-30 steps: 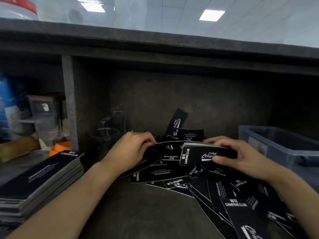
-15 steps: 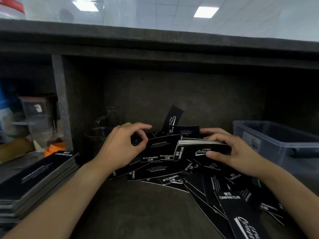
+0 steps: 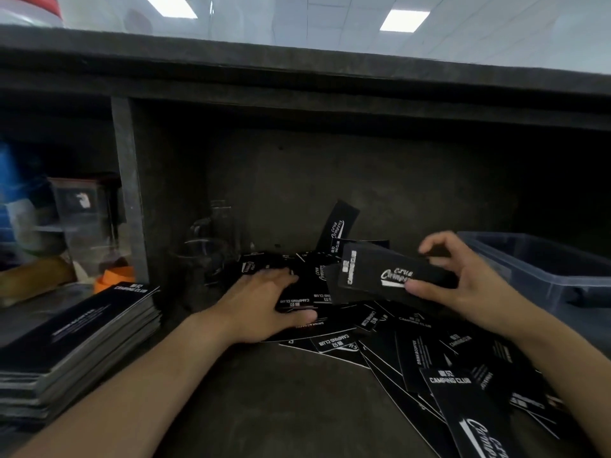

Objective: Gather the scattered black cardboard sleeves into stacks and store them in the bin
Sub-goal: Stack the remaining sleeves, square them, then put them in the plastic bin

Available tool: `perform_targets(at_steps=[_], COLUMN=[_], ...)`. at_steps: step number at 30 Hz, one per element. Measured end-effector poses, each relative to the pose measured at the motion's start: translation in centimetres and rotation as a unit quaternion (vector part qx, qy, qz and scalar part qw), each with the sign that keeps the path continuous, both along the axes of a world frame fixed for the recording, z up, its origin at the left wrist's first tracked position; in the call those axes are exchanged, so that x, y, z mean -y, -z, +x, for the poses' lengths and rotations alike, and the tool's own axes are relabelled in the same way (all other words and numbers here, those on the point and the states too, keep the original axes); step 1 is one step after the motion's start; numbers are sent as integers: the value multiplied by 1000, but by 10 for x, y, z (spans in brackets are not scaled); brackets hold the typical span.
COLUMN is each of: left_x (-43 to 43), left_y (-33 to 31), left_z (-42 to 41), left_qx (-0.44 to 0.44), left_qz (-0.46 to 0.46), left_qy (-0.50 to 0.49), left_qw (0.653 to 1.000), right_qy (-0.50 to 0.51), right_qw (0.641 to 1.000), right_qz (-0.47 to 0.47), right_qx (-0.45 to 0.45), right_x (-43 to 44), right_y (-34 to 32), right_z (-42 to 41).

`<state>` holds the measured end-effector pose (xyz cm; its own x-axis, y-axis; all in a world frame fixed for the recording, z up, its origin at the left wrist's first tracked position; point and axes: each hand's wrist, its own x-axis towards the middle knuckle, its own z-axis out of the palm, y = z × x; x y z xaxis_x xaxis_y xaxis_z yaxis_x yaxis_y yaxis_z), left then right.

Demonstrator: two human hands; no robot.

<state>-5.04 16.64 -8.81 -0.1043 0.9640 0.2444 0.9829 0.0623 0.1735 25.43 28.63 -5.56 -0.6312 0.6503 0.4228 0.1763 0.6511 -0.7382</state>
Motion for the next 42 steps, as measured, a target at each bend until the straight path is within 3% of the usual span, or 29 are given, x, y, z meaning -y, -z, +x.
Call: perform_targets(at_steps=[2, 5, 8, 10, 12, 14, 18, 19, 20, 22, 23, 25, 29, 31, 35, 38, 42], left_x=[-2, -5, -2, 2, 5, 7, 1, -3, -7, -15, -20, -26, -27, -23, -22, -29, -33], left_y=[-1, -7, -12, -19, -24, -24, -19, -14, -9, 2, 8, 12, 2, -2, 2, 11, 5], left_z=[-1, -3, -2, 6, 19, 30, 33, 29, 22, 12, 12, 18, 25, 18, 18, 33, 29], left_qx=[-38, -17, 154, 266, 395, 487, 529, 506, 430, 179, 90, -2, -95, -86, 37, 34, 230], left_qz=[4, 128, 317, 383, 354, 269, 184, 198, 220, 177, 117, 37, 54, 36, 72, 90, 106], left_qy=[-10, -17, -17, -10, 43, 115, 132, 116, 110, 127, 135, 126, 106, 80, -9, -68, -109], left_qw=[999, 991, 936, 884, 847, 823, 818, 831, 869, 959, 980, 991, 988, 992, 997, 993, 961], right_qy=[-19, -45, -46, -55, -59, -56, -47, -40, -28, 8, 23, 45, 46, 39, 28, 21, -8], right_qw=[996, 986, 992, 996, 997, 998, 994, 992, 991, 992, 993, 992, 993, 995, 996, 996, 997], right_qz=[-2, 11, 17, 17, 20, -8, -78, -92, -97, -71, -52, -42, -66, -66, -64, -65, -71], right_qx=[90, 159, 115, 72, 35, 8, -56, -75, -88, -100, -102, -112, -89, -61, -57, -62, -8], right_x=[-4, -4, 0, 3, 6, 6, 6, 6, 4, -1, -4, -10, -16, -16, -16, -16, -11], right_y=[4, 9, 6, 6, 8, 10, 7, 4, 1, -3, -3, -4, 1, 3, 3, 4, 2], right_z=[2, -1, -4, -8, -13, -15, -14, -12, -9, -1, 3, 8, 10, 9, 8, 7, 9])
